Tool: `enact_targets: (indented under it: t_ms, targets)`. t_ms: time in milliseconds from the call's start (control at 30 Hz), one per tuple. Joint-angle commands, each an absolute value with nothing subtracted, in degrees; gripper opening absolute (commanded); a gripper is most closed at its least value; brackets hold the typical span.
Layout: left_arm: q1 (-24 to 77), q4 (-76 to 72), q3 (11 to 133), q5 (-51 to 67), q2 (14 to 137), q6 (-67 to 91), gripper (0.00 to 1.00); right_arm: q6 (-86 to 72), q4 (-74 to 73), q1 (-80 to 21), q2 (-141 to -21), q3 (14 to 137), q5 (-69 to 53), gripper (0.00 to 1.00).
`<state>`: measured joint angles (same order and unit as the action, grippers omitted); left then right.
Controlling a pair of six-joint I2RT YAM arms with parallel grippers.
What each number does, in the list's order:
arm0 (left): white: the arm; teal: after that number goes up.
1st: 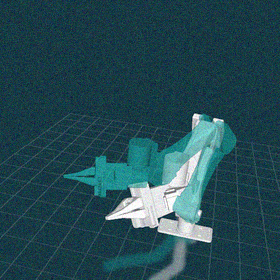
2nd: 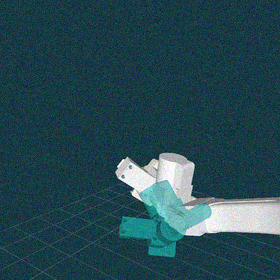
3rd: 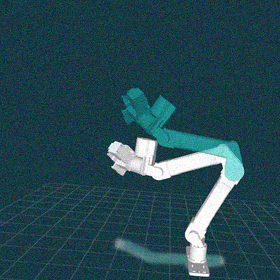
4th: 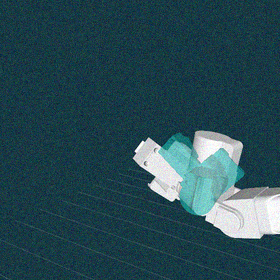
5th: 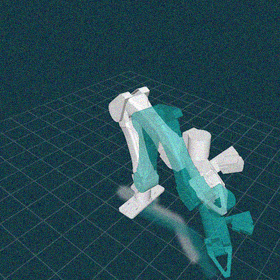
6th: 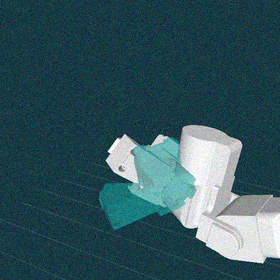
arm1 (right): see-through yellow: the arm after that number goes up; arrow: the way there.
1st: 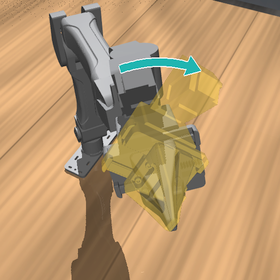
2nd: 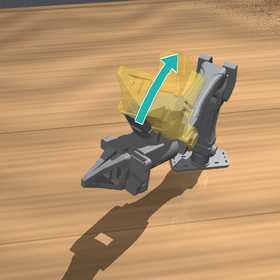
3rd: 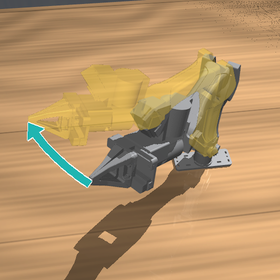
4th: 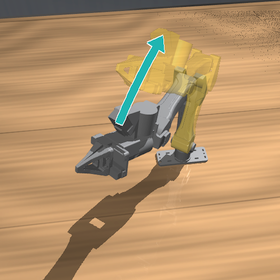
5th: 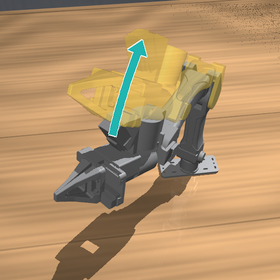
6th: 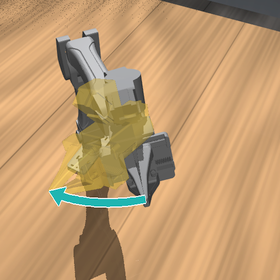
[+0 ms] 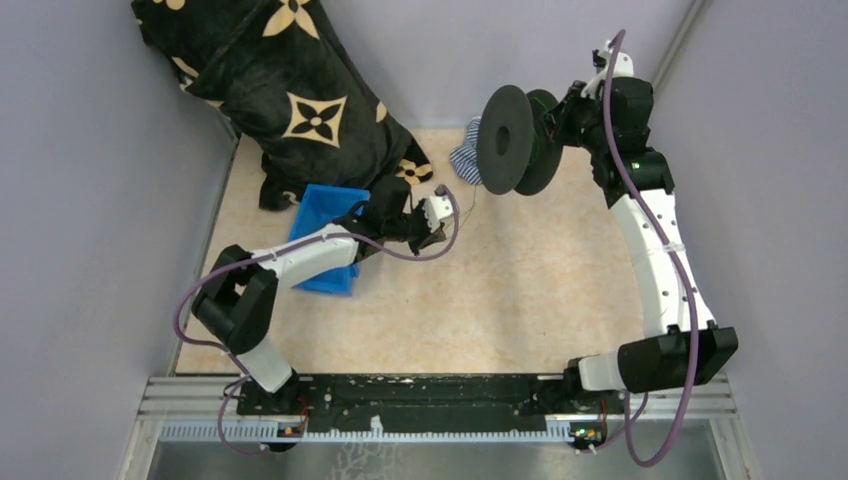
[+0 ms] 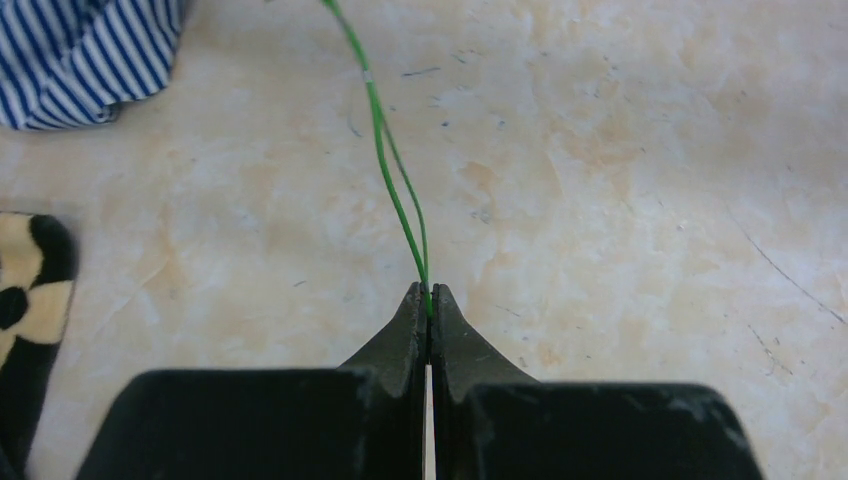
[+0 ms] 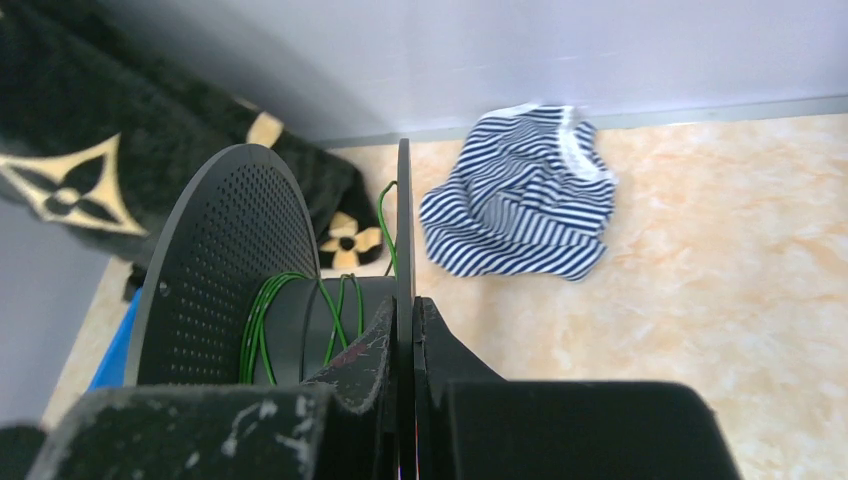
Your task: Wrap the cables
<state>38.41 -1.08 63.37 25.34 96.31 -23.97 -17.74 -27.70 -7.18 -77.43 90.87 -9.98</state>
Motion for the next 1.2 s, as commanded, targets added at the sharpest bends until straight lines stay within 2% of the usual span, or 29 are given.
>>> enact_targets:
  t_ms: [0,400,567,800,1167]
  targets:
    - [42.4,0.1,61.1,22.4,93.1,-31.4,0.0,-17.5,-18.9,-5.7,-78.2,92.5,-2.6,0.0]
    - [44.8,0.8,60.4,11.7,91.7,-27.6,0.0,-14.0,-14.7,-2.5,-80.4,87.2,-0.2,0.0]
    - [45.0,2.0,61.2,18.6,90.9,-31.7,0.0,-12.8,-14.7,-2.5,-81.3,85.9,1.5,0.0]
    - [48.6,12.2,68.9,27.6,91.1,-38.9,0.0,-10.9,-12.6,-2.5,-82.9,83.9,5.1,0.0]
    - [54.9,23.5,93.5,39.0,101.0,-30.2,0.0,-11.9,-10.4,-2.8,-83.7,80.6,6.0,0.0]
